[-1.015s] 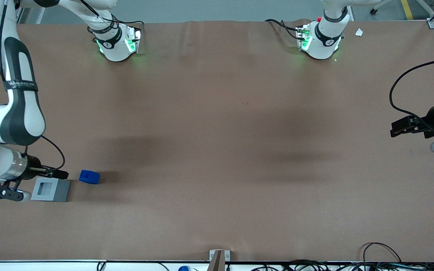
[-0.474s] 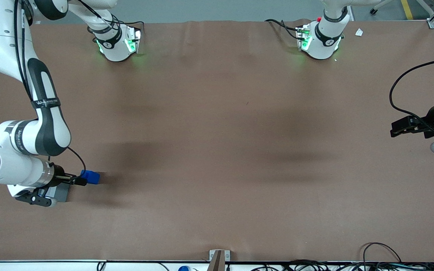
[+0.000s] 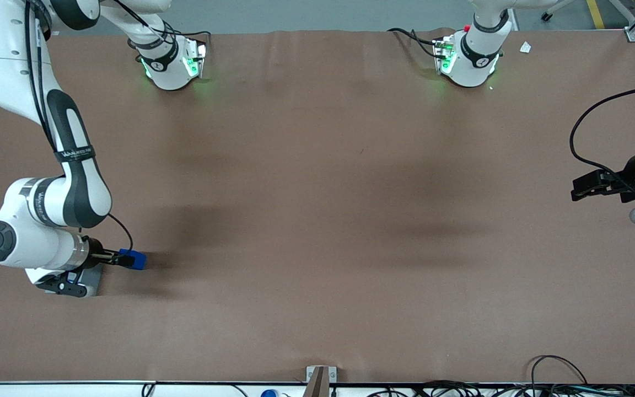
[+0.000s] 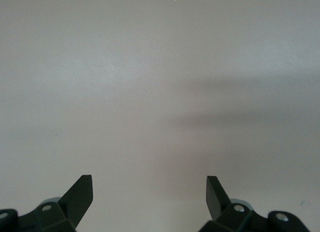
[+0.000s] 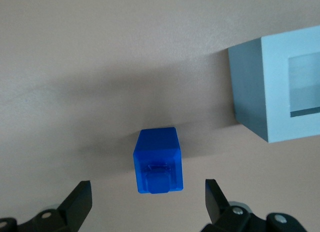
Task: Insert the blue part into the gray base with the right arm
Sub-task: 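Lower the right gripper around the blue block, then close the right gripper on the blue block and lift it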
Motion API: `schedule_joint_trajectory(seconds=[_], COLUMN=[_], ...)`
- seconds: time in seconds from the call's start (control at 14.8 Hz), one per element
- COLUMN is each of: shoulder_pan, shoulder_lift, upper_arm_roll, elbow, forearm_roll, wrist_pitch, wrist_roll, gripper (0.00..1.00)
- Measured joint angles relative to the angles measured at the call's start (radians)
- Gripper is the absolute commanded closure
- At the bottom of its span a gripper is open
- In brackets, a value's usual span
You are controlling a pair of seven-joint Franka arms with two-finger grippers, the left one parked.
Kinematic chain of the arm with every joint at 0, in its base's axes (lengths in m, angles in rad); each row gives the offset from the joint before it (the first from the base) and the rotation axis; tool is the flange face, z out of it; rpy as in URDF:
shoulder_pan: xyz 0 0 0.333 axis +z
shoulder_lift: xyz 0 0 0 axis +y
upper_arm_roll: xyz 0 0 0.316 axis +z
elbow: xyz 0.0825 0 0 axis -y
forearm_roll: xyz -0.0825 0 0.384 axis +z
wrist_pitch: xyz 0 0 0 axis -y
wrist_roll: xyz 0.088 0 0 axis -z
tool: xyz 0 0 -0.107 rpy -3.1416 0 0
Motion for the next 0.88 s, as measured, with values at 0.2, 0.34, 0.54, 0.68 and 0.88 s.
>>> schedule_joint_trajectory(seconds=[0.2,0.34,0.54,0.68,0.88], shoulder_pan=[0.002,0.001,0.002,0.002,0.002], shoulder_lift=[0.003,0.005,0.007,0.008,0.008], upper_arm_roll=[0.001,-0.001,-0.001,0.000,0.000], elbow=[-0.010,-0.026,-0.053,-0.062,-0.070], forearm_roll=[-0.001,-0.001,-0.002,-0.002,-0.002], wrist_pitch=[0.012,0.043,0.080,0.092,0.099], wrist_roll=[-0.003,-0.025,-0.038,-0.040,-0.042], gripper=[0.00,0.00,0.00,0.00,0.00])
